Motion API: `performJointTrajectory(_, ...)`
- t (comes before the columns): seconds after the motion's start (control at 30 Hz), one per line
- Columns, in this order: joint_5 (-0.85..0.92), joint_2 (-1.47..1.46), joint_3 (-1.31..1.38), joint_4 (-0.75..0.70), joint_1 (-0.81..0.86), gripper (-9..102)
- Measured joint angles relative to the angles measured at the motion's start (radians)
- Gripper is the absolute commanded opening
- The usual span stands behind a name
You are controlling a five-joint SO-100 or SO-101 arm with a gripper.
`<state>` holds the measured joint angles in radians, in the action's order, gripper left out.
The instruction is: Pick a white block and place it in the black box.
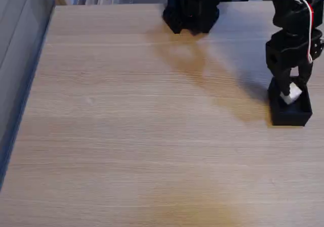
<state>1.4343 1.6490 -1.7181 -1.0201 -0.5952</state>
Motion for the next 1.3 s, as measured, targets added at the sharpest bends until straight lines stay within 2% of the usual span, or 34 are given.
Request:
performJointTrajectory(0.2, -0.020, 0.000, 0.005, -0.018, -0.008, 17)
performJointTrajectory(0.37, -0.020, 0.057, 0.002, -0.051, 0.020, 0)
performJointTrajectory(0.57, 0.023, 0.233, -0.140, -0.067, 0.091, 0)
performJointTrajectory(1.0, 0.095, 0.782, -0.664, -0.038, 0.321, 0)
performJointTrajectory(1.3, 0.144, 1.177, -1.029, -0.170, 0.463, 0)
